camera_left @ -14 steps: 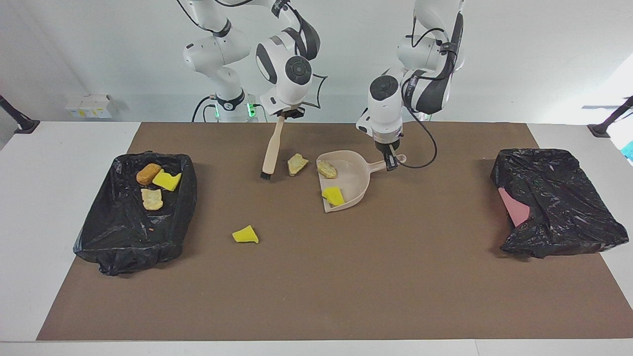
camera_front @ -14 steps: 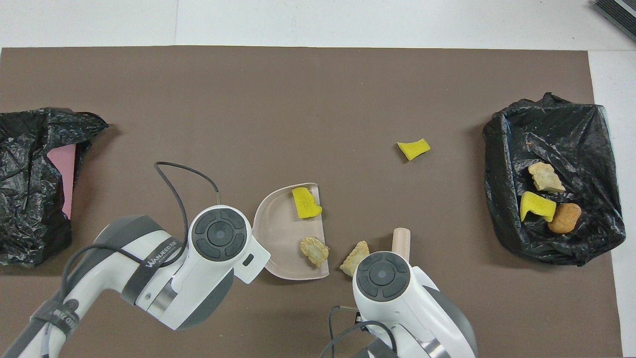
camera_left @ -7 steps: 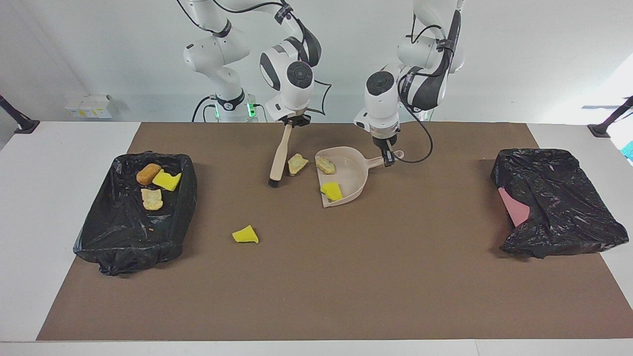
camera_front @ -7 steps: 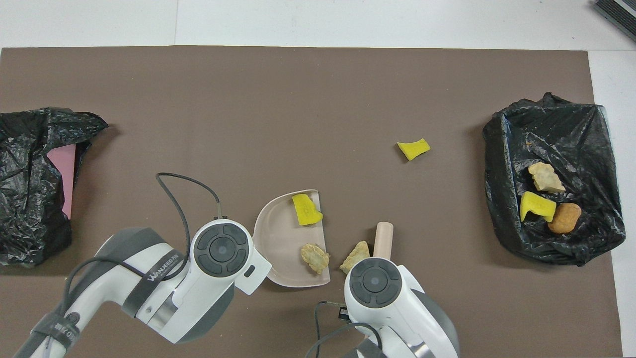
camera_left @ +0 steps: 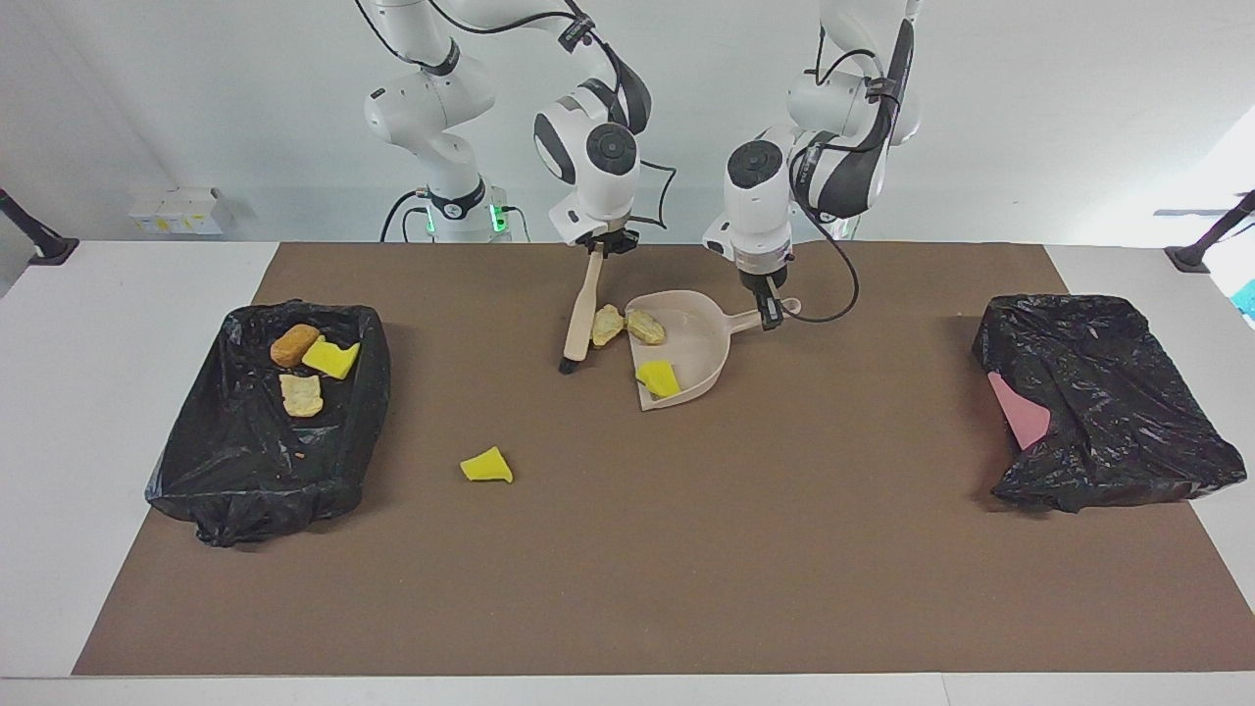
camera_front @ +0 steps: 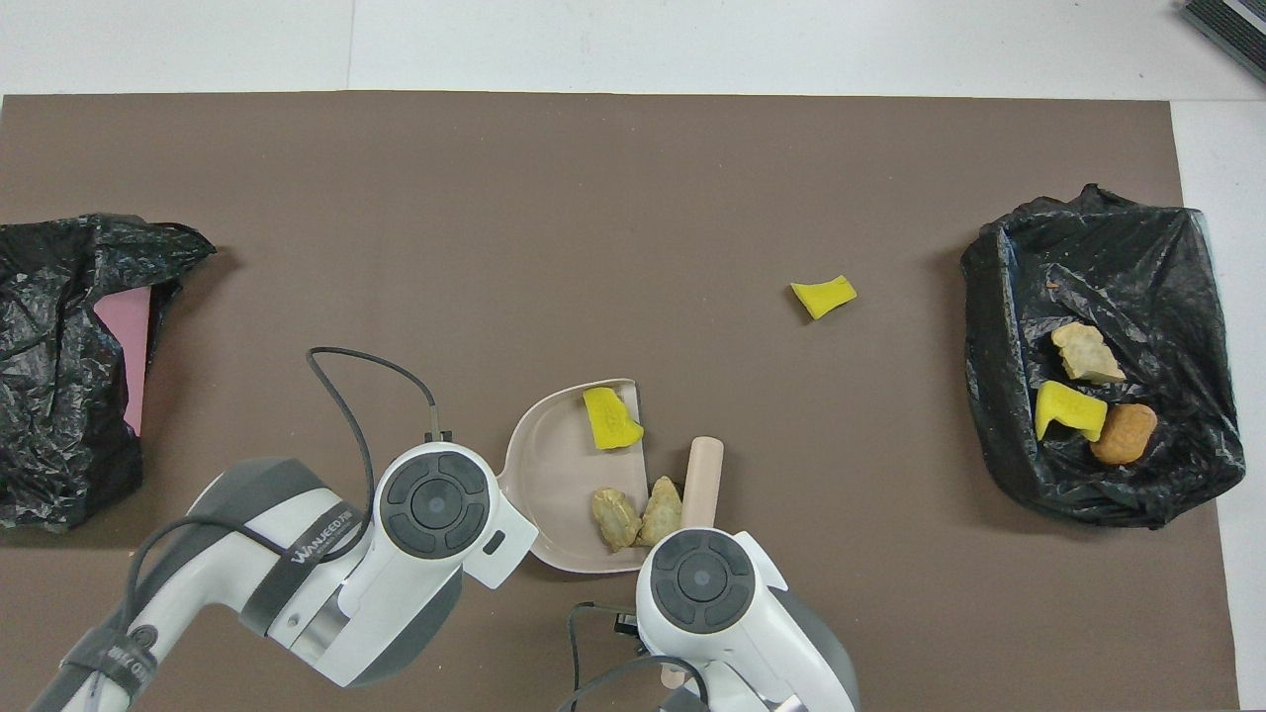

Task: Sweep and dump trash in bin
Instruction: 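Sweep the remaining chunks into the dustpan held by the left gripper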

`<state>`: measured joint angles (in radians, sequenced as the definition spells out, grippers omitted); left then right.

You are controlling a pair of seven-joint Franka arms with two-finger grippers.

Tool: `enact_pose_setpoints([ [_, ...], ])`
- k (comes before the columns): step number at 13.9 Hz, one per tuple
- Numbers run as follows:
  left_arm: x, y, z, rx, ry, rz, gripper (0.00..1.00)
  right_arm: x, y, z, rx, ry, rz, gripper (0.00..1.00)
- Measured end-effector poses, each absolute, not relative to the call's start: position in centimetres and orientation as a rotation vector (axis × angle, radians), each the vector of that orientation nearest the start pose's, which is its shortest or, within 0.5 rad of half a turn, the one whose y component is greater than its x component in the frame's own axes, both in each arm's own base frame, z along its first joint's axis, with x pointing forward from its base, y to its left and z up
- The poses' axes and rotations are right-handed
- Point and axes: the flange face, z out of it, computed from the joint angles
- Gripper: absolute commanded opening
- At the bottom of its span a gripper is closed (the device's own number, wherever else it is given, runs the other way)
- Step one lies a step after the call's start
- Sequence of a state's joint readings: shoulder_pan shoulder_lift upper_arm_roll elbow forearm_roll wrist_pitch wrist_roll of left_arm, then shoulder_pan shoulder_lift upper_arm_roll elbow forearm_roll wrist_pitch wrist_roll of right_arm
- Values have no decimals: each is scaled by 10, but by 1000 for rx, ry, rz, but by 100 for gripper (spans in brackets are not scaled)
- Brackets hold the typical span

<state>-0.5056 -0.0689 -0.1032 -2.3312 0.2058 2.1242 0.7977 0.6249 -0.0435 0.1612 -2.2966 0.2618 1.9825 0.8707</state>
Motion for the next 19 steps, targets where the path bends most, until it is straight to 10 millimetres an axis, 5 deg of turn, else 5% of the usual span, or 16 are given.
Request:
enact_pose_setpoints([
  [11, 420, -252, 349, -2272, 2000, 16, 0, 351, 392, 375, -3077, 287, 474, 0],
  [15, 426, -241, 347, -2332, 1990, 4, 0, 351, 386, 379, -3184, 150, 483, 0],
  [19, 435, -228, 343, -2374, 1995, -3, 0, 366, 358, 383, -3361, -145, 455, 0],
])
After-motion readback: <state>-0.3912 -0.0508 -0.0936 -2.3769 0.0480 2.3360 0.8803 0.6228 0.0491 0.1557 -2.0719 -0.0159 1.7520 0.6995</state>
